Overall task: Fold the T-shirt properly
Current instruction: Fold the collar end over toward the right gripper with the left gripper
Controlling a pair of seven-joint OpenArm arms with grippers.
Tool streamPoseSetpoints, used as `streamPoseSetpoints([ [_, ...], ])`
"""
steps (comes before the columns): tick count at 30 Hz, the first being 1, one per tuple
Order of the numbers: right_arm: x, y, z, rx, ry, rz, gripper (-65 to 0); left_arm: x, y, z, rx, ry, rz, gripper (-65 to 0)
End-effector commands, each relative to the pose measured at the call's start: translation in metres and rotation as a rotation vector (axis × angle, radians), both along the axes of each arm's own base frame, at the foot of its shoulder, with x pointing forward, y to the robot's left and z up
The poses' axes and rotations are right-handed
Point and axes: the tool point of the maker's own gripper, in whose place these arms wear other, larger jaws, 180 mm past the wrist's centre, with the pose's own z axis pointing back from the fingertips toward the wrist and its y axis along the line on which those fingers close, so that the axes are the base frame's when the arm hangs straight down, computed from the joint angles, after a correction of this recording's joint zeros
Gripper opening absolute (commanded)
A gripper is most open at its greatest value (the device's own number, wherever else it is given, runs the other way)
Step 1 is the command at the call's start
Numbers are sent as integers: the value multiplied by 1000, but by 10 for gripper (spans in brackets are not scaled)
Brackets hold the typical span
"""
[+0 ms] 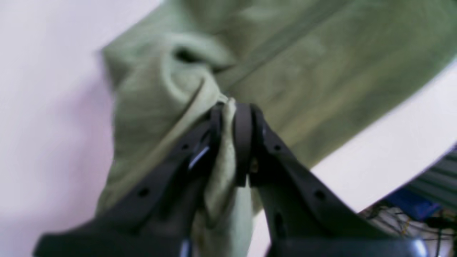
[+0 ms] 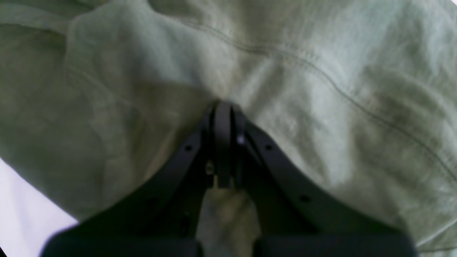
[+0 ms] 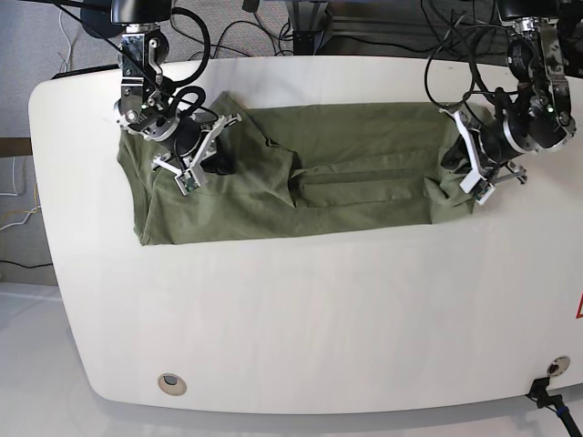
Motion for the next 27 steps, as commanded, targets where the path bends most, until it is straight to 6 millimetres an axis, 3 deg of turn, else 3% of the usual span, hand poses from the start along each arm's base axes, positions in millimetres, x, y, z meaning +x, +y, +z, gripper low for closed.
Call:
streamPoseSetpoints([
  [1, -20, -8, -22, -95, 112, 27, -650, 4, -23, 5, -54, -30, -33, -650],
  [6, -21, -6, -22, -92, 112, 28, -650, 14, -77, 9, -169, -48, -80, -650],
  [12, -22, -5, -23, -90, 115, 28, -650, 36, -139, 33, -340, -105, -88, -650],
  [15, -22, -6, -23, -92, 115, 28, -650, 40, -172, 38, -369, -102, -178, -650],
  [22, -27, -6, -26, -92, 126, 29, -650, 44, -200, 29, -428, -46, -212, -650],
  [27, -27, -6, -26, -92, 126, 29, -650, 40, -222, 33, -478, -36, -230, -422],
])
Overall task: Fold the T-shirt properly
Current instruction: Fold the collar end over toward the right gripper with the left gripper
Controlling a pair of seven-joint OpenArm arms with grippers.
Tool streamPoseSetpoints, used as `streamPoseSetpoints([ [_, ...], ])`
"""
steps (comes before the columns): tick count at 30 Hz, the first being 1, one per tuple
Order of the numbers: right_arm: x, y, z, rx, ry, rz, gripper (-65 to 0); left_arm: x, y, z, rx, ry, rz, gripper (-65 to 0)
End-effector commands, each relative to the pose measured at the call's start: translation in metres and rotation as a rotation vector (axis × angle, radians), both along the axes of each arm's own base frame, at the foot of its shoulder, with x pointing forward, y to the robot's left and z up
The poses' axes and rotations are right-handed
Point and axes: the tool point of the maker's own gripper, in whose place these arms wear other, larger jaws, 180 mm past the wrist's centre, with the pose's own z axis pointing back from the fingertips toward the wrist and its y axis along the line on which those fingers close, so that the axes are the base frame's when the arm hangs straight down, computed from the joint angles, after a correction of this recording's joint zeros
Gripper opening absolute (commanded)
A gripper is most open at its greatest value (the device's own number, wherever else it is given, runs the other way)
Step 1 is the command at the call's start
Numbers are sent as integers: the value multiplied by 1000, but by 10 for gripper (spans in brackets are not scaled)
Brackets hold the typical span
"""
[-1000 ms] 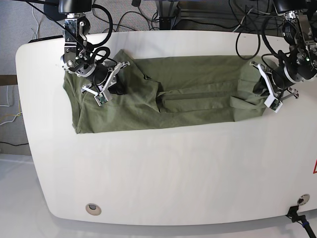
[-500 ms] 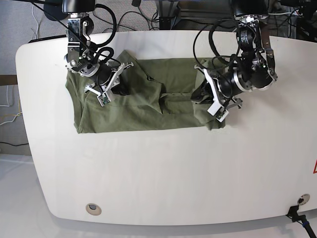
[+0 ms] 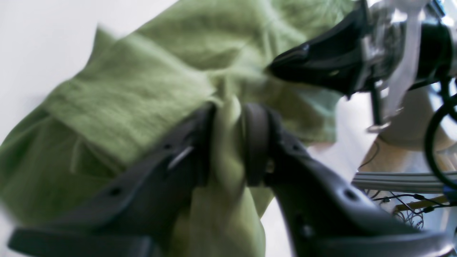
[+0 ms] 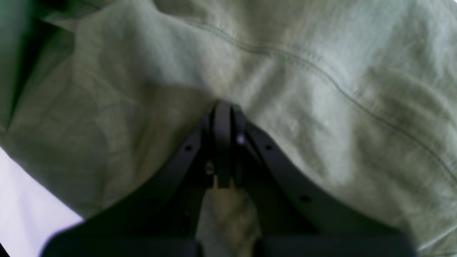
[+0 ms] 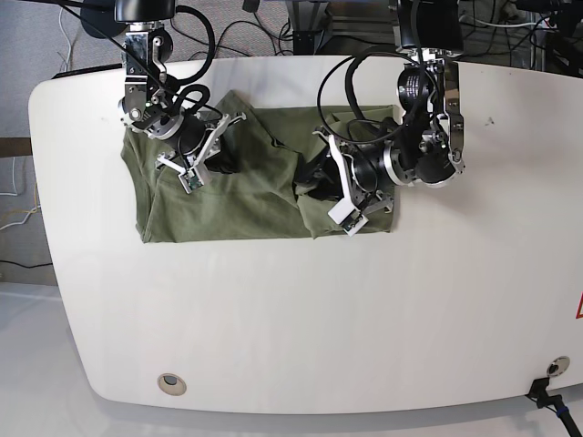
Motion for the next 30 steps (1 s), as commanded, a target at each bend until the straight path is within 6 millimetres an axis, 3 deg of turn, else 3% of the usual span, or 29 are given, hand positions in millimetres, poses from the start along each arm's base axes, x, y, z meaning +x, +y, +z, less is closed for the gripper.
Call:
streamPoseSetpoints([
  [1, -25, -12, -25, -108, 126, 32, -650, 2, -25, 22, -71, -55, -48, -397],
  [6, -25, -12, -25, -108, 126, 33, -650, -14, -76, 42, -76, -120, -234, -367],
  [9, -25, -12, -25, -108, 126, 33, -650, -6, -75, 56, -60, -180, -243, -367],
  [15, -25, -12, -25, -108, 126, 33, -650, 30, 23, 21, 301, -236, -111, -378],
  [17, -25, -12, -25, -108, 126, 33, -650, 33, 48, 11, 403, -233, -93, -450],
  [19, -25, -12, -25, -108, 126, 33, -650, 26, 65, -3, 465, -207, -96, -562],
  [21, -25, -11, -25, -106, 126, 33, -650, 26, 71, -7, 498, -203, -90, -650],
  [24, -25, -11, -25, -106, 126, 33, -650, 26, 83, -20, 542, -150, -22, -650],
  [30, -24, -11, -25, -106, 124, 33, -650, 19, 64, -56, 567, -48, -58, -650],
])
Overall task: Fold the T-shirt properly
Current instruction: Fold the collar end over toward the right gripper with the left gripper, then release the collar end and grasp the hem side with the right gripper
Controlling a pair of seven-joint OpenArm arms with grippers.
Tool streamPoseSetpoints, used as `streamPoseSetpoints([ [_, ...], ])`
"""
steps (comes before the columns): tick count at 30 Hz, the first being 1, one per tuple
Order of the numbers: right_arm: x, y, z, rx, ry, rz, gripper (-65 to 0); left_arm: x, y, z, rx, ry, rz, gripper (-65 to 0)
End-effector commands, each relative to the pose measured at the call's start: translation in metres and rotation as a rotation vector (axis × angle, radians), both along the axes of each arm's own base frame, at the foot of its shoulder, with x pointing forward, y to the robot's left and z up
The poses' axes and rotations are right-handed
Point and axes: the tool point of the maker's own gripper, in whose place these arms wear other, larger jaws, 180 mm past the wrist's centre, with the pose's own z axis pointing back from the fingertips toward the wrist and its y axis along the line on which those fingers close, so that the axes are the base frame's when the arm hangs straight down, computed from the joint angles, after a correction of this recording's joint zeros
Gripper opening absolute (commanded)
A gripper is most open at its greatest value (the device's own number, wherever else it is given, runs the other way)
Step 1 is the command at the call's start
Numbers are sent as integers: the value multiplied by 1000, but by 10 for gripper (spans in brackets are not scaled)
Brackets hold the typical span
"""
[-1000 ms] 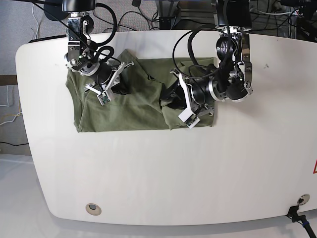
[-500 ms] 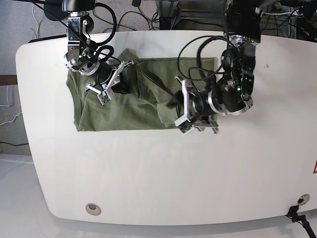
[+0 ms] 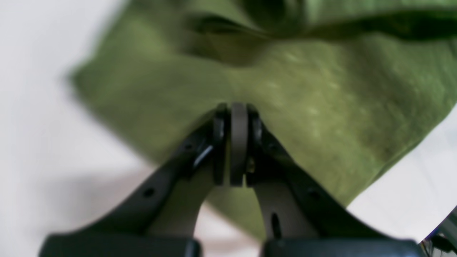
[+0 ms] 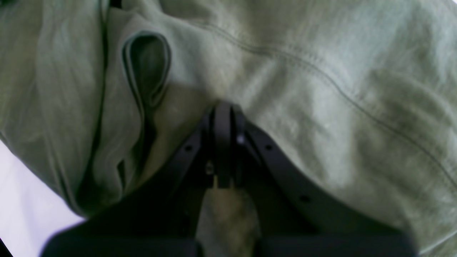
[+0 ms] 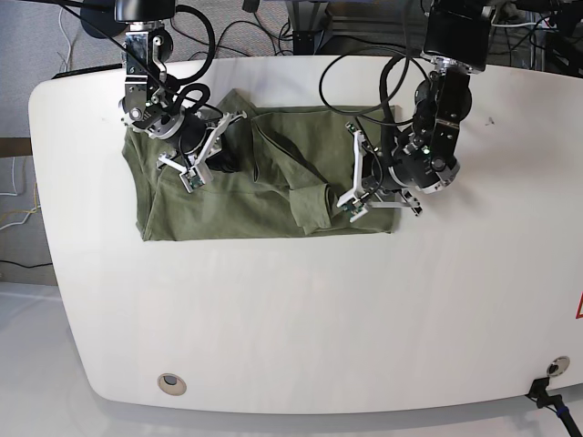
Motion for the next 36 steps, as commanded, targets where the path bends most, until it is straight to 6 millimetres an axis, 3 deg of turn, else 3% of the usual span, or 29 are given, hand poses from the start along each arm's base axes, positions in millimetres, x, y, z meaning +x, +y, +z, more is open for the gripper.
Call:
streamPoseSetpoints([
  [1, -23, -12, -25, -110, 123, 32, -650, 15, -12, 6, -13, -26, -32, -650],
  [4, -23, -10, -25, -104, 123, 31, -650, 16, -33, 1, -45, -21, -78, -650],
  [11, -25, -2, -26, -84, 128, 28, -650, 38, -79, 33, -148, -93, -104, -650],
  [20, -25, -2, -26, -84, 128, 28, -650, 70, -113, 58, -226, -134, -119, -650],
  [23, -25, -2, -26, -84, 128, 28, -650, 71, -112, 87, -247, -229, -131, -650],
  [27, -25, -1, -26, -82, 128, 28, -650, 48, -79, 95, -202, -304, -134, -650],
  [33, -22, -1, -24, -82, 121, 27, -650, 15, -31, 63, -188, -266, -66, -650],
  [36, -21, -1, -23, -83, 117, 26, -650, 1, -17, 40, -219, -224, -17, -650],
])
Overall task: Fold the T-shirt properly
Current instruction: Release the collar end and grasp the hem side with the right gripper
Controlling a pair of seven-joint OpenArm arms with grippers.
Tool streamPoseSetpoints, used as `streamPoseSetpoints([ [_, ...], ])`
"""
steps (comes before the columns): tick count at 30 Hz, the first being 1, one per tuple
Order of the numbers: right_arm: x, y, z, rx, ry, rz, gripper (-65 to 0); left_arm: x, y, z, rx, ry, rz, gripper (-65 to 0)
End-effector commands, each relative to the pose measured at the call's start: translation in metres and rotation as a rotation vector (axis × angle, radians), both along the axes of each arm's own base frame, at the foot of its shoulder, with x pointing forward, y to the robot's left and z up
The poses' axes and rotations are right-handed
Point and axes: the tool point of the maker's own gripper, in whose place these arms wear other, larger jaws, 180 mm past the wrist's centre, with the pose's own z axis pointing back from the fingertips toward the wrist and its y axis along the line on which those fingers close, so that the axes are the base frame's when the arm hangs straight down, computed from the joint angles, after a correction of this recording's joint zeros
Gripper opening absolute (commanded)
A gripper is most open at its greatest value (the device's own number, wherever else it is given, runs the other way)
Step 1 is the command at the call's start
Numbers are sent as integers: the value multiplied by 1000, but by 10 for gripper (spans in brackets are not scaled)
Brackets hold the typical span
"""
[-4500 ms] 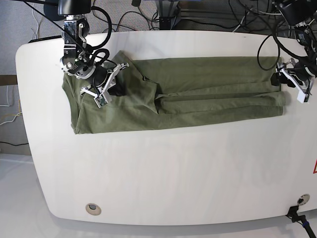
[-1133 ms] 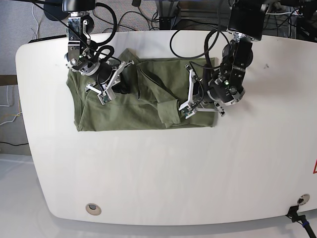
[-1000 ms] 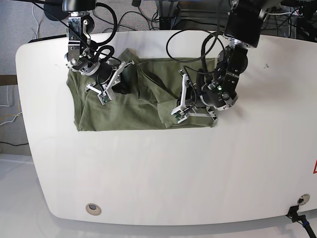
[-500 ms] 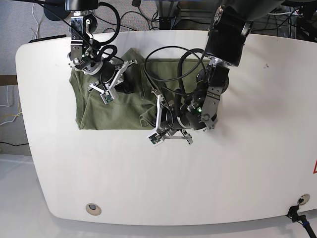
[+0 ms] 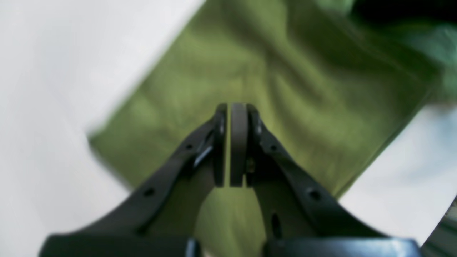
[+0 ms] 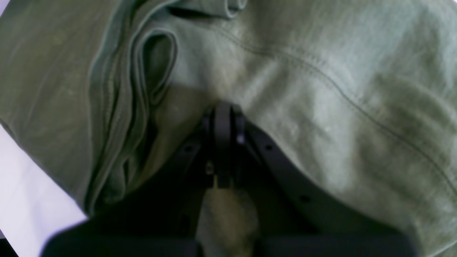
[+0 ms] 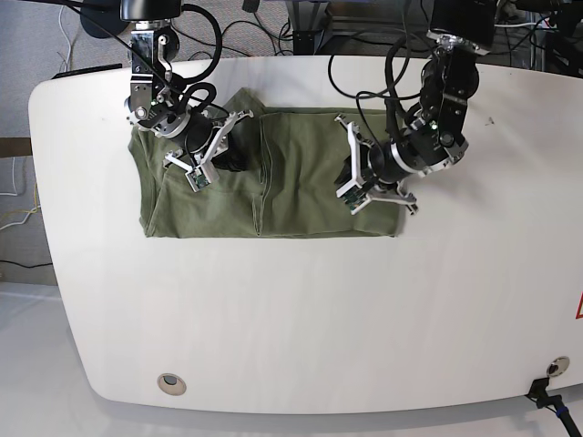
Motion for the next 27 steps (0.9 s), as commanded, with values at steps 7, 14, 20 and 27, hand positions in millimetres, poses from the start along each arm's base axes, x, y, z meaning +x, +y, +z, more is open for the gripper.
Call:
streamPoseSetpoints([
  [7, -3, -10, 13, -144, 16, 48, -587, 0, 29, -30, -44, 65, 103, -650],
  [14, 27, -6, 95, -215, -189, 67, -181, 13, 58, -27, -45, 51, 201, -650],
  [20, 47, -59, 129, -241, -244, -135, -156, 11, 64, -46, -33, 107, 215, -650],
  [27, 48, -142, 116, -262, -143, -355, -155, 8, 69, -51, -24, 124, 221, -650],
])
